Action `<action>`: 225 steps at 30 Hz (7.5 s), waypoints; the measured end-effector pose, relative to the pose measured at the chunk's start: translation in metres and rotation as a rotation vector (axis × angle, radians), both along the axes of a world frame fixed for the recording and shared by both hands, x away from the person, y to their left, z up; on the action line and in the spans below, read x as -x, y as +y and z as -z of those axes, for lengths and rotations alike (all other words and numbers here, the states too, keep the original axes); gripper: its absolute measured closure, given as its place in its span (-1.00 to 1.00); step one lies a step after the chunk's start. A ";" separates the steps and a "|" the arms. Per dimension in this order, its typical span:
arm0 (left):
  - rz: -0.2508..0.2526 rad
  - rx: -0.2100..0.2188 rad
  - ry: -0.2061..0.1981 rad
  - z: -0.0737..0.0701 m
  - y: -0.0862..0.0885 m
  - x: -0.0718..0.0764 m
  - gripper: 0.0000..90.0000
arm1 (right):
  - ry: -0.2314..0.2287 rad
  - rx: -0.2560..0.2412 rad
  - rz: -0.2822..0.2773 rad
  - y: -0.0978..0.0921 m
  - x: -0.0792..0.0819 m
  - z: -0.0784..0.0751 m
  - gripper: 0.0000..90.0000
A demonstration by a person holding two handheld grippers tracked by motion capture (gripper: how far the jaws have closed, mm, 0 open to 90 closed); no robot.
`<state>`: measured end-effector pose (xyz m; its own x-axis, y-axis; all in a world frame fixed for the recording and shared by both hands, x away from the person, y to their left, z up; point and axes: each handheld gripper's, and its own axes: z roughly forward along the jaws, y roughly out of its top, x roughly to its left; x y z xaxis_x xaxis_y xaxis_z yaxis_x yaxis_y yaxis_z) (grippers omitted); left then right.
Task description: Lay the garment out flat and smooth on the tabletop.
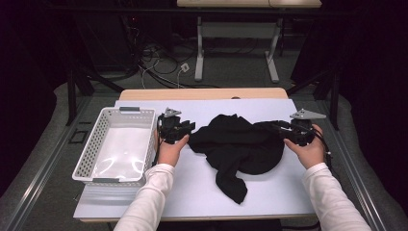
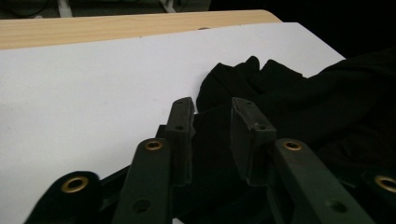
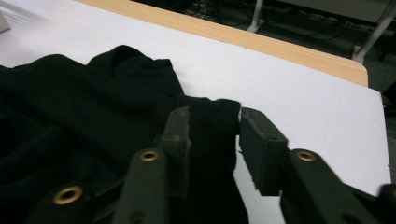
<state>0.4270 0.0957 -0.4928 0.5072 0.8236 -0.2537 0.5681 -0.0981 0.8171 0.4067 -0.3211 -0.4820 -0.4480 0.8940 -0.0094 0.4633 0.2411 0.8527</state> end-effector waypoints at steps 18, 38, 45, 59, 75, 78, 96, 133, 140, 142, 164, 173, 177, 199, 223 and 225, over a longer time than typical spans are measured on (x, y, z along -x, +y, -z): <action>0.082 0.013 -0.014 0.005 -0.008 0.035 -0.08 | -0.068 -0.032 -0.132 0.034 0.052 0.006 0.07; 0.164 0.048 -0.029 0.011 -0.008 0.082 -0.21 | -0.071 -0.085 -0.185 0.055 0.096 0.028 -0.08; 0.172 0.068 -0.026 0.012 -0.009 0.093 -0.38 | -0.076 -0.074 -0.188 0.060 0.107 0.033 -0.13; 0.181 0.085 -0.060 0.022 -0.007 0.119 -0.51 | -0.106 -0.043 -0.182 0.064 0.135 0.048 -0.22; 0.220 0.059 -0.023 0.043 -0.022 0.120 -0.48 | -0.100 0.011 -0.232 0.074 0.126 0.068 -0.21; 0.228 0.050 -0.009 0.046 -0.026 0.121 -0.48 | -0.095 0.015 -0.238 0.076 0.123 0.070 -0.20; 0.304 0.028 0.018 0.056 -0.050 0.127 -0.45 | -0.029 0.119 -0.267 0.084 0.113 0.081 0.55; 0.300 -0.072 0.076 0.067 -0.089 0.099 -0.38 | -0.053 -0.021 -0.147 0.029 0.110 0.051 0.95; 0.284 -0.113 0.054 0.066 -0.098 0.092 -0.04 | -0.045 -0.030 -0.149 0.031 0.110 0.052 0.95; 0.294 -0.117 0.059 0.065 -0.100 0.091 0.21 | -0.045 -0.029 -0.152 0.031 0.110 0.052 0.95; 0.173 -0.038 -0.037 0.019 -0.034 0.079 0.99 | -0.061 -0.044 -0.117 0.019 0.107 0.046 0.96; 0.073 0.012 -0.067 0.002 0.003 0.068 0.99 | -0.109 -0.075 -0.041 -0.004 0.105 0.035 0.96; 0.054 0.022 -0.074 -0.002 0.010 0.067 0.99 | -0.144 -0.083 -0.011 -0.014 0.106 0.027 0.96; 0.048 -0.011 -0.049 -0.005 -0.008 0.025 0.97 | -0.133 -0.094 0.106 -0.042 0.061 0.015 0.95; 0.062 -0.006 -0.004 0.018 -0.011 0.043 0.08 | -0.136 -0.035 0.084 -0.020 0.061 0.025 0.24; 0.070 -0.022 -0.002 0.020 -0.011 0.047 0.01 | -0.132 -0.037 0.079 -0.019 0.066 0.026 0.19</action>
